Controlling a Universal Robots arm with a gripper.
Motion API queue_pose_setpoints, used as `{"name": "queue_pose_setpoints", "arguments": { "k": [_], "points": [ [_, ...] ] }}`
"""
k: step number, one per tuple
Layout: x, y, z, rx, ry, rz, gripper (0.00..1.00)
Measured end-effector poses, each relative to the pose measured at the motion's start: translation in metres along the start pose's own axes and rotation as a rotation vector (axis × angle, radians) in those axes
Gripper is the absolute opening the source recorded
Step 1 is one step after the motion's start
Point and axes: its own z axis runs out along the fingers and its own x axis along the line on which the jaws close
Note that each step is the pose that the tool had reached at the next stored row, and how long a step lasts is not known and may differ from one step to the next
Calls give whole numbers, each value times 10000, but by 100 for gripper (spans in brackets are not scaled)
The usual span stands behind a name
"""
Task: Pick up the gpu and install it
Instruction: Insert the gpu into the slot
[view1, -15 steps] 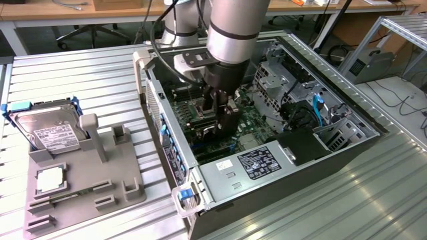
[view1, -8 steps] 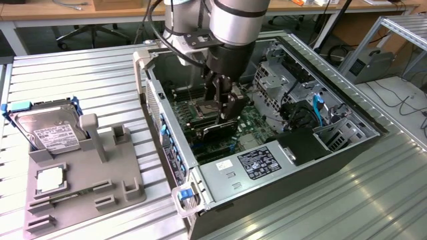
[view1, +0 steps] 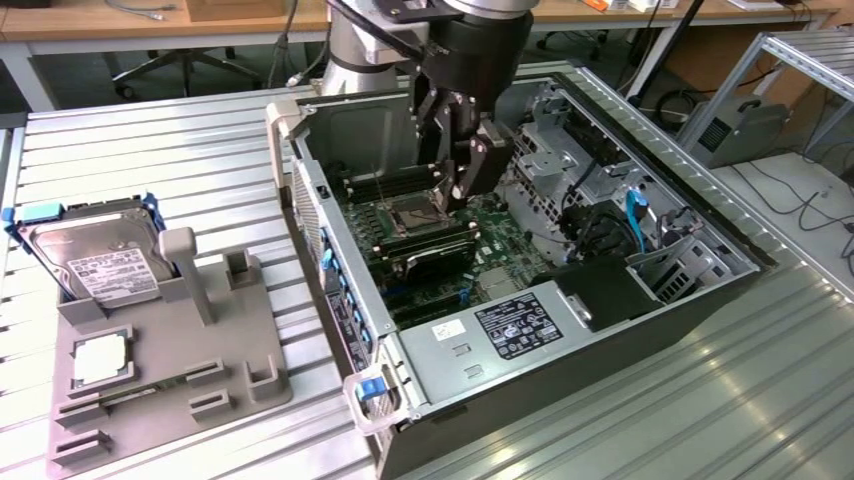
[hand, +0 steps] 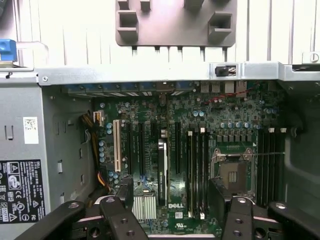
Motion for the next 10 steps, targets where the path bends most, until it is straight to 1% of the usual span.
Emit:
{"name": "queue_pose_setpoints", "arguments": {
  "k": [4, 10],
  "points": [
    [-1, -8, -5, 0, 10, 1, 71],
    [-8, -135, -3, -1, 8, 0, 71]
  ]
}}
